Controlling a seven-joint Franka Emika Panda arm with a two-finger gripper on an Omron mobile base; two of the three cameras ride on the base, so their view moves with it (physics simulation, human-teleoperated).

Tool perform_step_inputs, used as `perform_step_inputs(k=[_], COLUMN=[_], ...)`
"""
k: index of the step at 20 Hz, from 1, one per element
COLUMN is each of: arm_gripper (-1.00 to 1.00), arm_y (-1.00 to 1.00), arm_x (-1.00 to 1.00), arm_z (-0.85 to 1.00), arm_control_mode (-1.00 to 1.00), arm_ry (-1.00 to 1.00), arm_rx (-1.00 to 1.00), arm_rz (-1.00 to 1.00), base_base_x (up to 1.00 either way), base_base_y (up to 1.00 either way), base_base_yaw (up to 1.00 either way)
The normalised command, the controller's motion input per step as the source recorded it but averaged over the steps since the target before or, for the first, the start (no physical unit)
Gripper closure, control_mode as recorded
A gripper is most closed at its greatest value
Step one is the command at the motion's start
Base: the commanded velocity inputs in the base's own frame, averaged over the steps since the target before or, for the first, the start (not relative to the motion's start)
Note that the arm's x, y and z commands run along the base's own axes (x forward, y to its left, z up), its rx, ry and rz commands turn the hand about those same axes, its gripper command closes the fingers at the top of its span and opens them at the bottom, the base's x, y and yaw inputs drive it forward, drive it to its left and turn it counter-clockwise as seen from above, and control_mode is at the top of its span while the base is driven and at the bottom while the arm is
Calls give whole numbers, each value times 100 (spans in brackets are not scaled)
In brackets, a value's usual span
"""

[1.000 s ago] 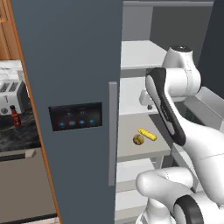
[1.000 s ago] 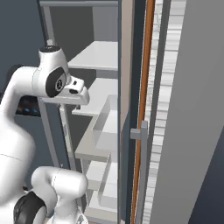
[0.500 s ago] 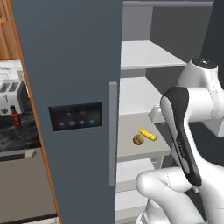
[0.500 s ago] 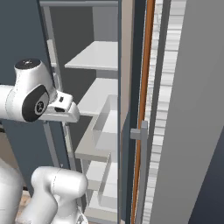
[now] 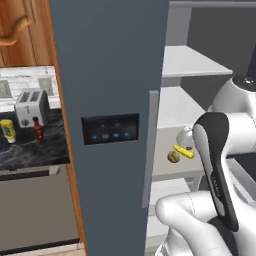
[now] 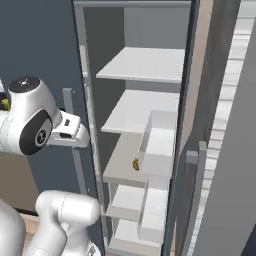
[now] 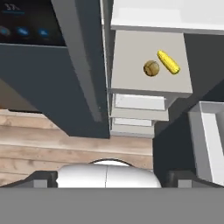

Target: Place the condiment bottle and mustard from the counter to the top shelf of the fridge. If the existing items in the fridge are on the top shelf, move them to other shelves.

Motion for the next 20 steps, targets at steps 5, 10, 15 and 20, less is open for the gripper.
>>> perform_step_inputs(k=[5,10,15,20], arm_gripper=[-100,-100,-100,-100], arm_y=[0,0,0,0], arm_x=[0,0,0,0], arm_z=[0,0,0,0], arm_control_mode=[100,100,100,100], arm_ry=[0,0,0,0], arm_rx=[0,0,0,0], arm_rz=[0,0,0,0], base_base_x=[22,47,54,44], base_base_y=[100,100,100,100], base_base_yaw=[7,3,2,2])
